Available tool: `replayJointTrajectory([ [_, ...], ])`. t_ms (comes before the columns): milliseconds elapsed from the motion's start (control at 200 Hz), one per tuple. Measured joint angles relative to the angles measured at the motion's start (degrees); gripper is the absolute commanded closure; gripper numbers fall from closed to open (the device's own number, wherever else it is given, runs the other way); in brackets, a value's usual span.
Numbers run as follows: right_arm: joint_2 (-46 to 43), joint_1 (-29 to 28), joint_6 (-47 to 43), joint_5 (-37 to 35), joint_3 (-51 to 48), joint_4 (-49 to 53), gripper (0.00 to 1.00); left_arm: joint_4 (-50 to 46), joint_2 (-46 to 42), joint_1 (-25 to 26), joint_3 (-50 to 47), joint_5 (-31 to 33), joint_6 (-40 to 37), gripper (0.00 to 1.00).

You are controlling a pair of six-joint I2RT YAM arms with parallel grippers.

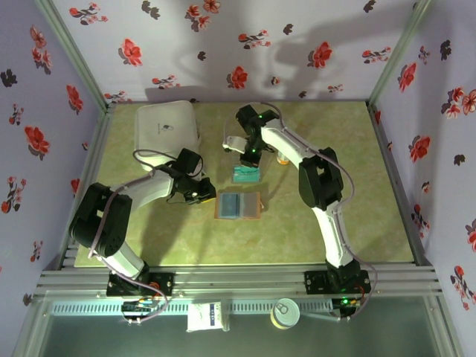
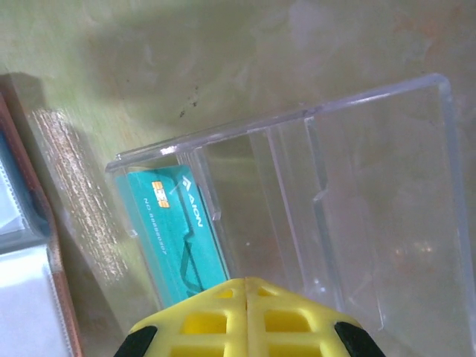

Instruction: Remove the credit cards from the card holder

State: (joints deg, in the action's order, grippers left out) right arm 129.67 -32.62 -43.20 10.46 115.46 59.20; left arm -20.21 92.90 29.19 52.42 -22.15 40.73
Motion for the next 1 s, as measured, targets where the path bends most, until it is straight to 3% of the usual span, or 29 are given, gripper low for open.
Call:
replayJointTrajectory([
  [245,-10.95,-0.66,12.79,0.0,-12.79,-9.62,0.99,1.33,0.04,0.0,-0.04,-0.81,0.9,0.86],
  [545,-24.81,-5.14,40.68,-0.13,-32.74,-27.85,0.92,2.67,0.52,0.28,-1.01,-1.05,1.09,0.89],
  [1000,-32.17,-9.4,77.94,2.12,-51.95,-44.83,0.93,3.54,2.93,1.84,-1.11,-1.88,1.14,0.94],
])
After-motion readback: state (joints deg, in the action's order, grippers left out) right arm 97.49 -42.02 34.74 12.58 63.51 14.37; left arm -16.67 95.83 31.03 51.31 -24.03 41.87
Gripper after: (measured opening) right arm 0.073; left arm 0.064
